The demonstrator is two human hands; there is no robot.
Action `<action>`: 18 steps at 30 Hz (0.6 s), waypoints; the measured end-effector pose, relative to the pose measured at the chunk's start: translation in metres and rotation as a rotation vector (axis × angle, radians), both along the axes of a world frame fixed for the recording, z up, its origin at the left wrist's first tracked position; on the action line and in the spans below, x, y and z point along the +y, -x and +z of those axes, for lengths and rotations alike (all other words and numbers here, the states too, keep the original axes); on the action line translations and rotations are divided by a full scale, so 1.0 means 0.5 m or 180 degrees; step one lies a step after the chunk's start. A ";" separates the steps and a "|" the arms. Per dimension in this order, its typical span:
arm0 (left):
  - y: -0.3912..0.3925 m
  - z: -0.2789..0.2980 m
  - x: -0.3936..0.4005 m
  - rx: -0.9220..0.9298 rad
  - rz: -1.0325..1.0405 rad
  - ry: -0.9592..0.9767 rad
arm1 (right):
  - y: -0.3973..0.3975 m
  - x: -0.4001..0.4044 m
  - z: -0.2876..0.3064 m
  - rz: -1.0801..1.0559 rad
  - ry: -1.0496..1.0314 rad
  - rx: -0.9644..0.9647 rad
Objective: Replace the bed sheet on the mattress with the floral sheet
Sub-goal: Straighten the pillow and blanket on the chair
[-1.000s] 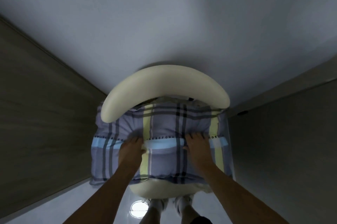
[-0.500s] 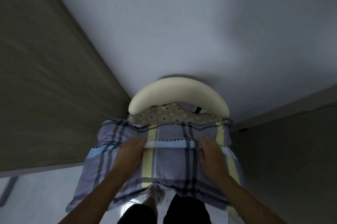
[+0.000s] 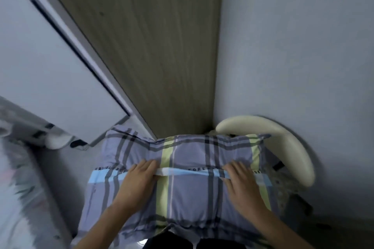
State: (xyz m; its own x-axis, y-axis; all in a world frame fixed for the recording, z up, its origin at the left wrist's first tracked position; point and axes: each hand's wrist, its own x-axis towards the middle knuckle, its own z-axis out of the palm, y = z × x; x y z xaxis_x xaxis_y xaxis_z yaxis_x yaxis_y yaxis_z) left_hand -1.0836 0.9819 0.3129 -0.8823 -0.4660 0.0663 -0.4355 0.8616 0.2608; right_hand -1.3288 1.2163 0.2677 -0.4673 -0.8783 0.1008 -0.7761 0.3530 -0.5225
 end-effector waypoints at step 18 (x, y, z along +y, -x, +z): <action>-0.817 0.034 -0.134 0.0088 0.2823 -0.0387 | -0.640 -0.644 0.082 0.2401 -0.0020 0.0073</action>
State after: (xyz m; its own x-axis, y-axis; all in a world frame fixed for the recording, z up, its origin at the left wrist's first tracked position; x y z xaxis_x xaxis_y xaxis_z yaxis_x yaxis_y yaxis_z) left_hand -0.6752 0.9150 0.3299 -0.1932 -0.9811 -0.0121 -0.9204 0.1769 0.3486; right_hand -1.0087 0.8944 0.3088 0.2632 -0.9598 0.0972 -0.8192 -0.2756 -0.5029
